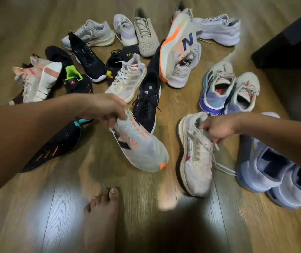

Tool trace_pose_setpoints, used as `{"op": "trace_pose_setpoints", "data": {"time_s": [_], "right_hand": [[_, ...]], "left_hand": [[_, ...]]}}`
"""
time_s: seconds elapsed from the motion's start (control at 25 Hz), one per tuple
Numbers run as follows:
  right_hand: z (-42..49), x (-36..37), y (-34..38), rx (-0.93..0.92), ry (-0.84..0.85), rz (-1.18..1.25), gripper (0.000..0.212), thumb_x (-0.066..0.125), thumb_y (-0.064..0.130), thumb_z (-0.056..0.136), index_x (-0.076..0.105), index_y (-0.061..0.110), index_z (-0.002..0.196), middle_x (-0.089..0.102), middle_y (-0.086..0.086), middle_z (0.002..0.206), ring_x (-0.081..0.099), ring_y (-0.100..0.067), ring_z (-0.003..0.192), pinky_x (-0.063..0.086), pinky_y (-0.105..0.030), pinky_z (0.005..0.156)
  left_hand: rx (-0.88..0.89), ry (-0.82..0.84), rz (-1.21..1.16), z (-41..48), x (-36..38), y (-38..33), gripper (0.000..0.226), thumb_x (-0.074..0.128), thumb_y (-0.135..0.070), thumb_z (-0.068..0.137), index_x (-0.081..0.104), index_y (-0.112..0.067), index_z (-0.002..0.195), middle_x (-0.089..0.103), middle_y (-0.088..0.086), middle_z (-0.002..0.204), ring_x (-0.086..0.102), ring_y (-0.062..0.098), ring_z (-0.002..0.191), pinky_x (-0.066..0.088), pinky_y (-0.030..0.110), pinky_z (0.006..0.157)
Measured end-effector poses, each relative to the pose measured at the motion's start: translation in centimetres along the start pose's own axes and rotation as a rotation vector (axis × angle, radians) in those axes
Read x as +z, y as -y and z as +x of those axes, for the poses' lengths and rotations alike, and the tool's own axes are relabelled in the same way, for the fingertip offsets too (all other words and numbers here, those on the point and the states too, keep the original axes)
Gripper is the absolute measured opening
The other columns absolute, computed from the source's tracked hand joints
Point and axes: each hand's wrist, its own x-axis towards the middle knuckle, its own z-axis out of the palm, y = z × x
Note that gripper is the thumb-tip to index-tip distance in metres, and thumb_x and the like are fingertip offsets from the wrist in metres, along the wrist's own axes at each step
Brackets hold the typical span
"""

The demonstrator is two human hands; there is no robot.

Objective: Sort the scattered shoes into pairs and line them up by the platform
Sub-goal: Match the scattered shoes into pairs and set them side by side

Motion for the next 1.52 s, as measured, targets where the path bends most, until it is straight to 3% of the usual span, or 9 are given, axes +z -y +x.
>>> {"op": "trace_pose_setpoints", "data": {"time_s": [0.28,0.44,0.52,0.72,0.88,1.08,1.24,1.36,1.52], "right_hand": [[1.7,-1.7,2.2,-0.094,-0.236,-0.389,0.029,0.044,0.001,0.086,0.042,0.018,0.063,0.047,0.001,0.07,0.048,-0.024,0.079,0.037,-0.028,0.061],[2.7,-1.6,1.6,-0.093,-0.336,-0.158,0.011,0.052,0.008,0.085,0.053,0.019,0.082,0.058,-0.005,0.088,0.054,-0.025,0.089,0.037,-0.027,0.065],[2.4,-1.5,1.4,-0.077,-0.309,-0.13,0.024,0.056,0.018,0.085,0.06,0.021,0.109,0.061,-0.006,0.109,0.056,-0.025,0.102,0.039,-0.026,0.077],[1.9,-1.0,0.8,-0.109,-0.351,-0.118,0.019,0.055,0.02,0.087,0.066,0.018,0.102,0.065,-0.007,0.109,0.058,-0.026,0.104,0.045,-0.03,0.086],[1.2,-0.6,0.6,-0.099,-0.33,-0.061,0.021,0.054,0.021,0.088,0.066,0.012,0.103,0.065,-0.009,0.106,0.059,-0.024,0.099,0.046,-0.03,0.08],[0.5,-0.9,1.4,-0.17,-0.432,0.225,0.008,0.061,0.016,0.082,0.059,0.01,0.078,0.062,-0.008,0.079,0.059,-0.023,0.078,0.048,-0.035,0.069],[0.4,-2.4,2.8,-0.109,-0.494,0.937,0.01,0.058,0.014,0.092,0.053,0.005,0.092,0.056,-0.012,0.076,0.06,-0.024,0.055,0.045,-0.029,0.042],[0.4,-2.3,4.1,0.044,-0.297,1.367,0.006,0.046,0.015,0.099,0.048,0.01,0.103,0.059,-0.008,0.093,0.069,-0.021,0.068,0.049,-0.023,0.039],[0.5,-2.0,4.0,0.09,-0.267,1.472,0.026,0.035,0.015,0.104,0.049,0.01,0.126,0.06,-0.012,0.127,0.069,-0.013,0.079,0.055,-0.021,0.047]], "left_hand": [[-0.168,0.386,-0.288,-0.7,0.6,1.8,0.009,0.059,-0.012,0.092,0.067,-0.01,0.096,0.067,0.014,0.083,0.068,0.026,0.071,0.057,0.035,0.065],[-0.061,-0.435,-0.048,-2.7,15.0,15.0,0.037,0.057,-0.017,0.079,0.049,-0.008,0.114,0.071,0.021,0.101,0.07,0.039,0.077,0.056,0.053,0.065],[-0.072,-0.578,0.08,-3.5,23.4,21.7,0.049,0.073,-0.019,0.071,0.054,-0.005,0.113,0.07,0.021,0.105,0.069,0.042,0.081,0.055,0.056,0.067],[-0.16,-0.491,0.139,2.0,-1.8,4.5,0.028,0.057,-0.031,0.093,0.059,-0.009,0.109,0.069,0.013,0.099,0.067,0.022,0.078,0.057,0.033,0.058],[-0.244,-0.336,0.231,4.5,-2.4,3.4,0.013,0.059,-0.028,0.093,0.063,-0.015,0.096,0.065,0.011,0.093,0.064,0.021,0.082,0.055,0.03,0.063],[-0.119,-0.234,0.27,5.7,-0.5,0.4,0.016,0.06,-0.029,0.093,0.063,-0.015,0.1,0.066,0.007,0.095,0.063,0.02,0.083,0.052,0.028,0.066],[0.07,-0.345,0.015,5.4,1.8,-1.6,0.016,0.058,-0.027,0.093,0.065,-0.014,0.087,0.065,0.007,0.085,0.059,0.017,0.073,0.046,0.029,0.067],[0.083,-0.475,-0.3,5.0,1.5,-3.6,0.015,0.055,-0.026,0.094,0.065,-0.017,0.088,0.067,0.006,0.088,0.059,0.017,0.073,0.042,0.029,0.068],[0.057,-0.422,-0.324,5.0,1.7,-3.0,0.017,0.055,-0.025,0.095,0.066,-0.013,0.099,0.067,0.005,0.091,0.059,0.017,0.073,0.044,0.029,0.065]]}}
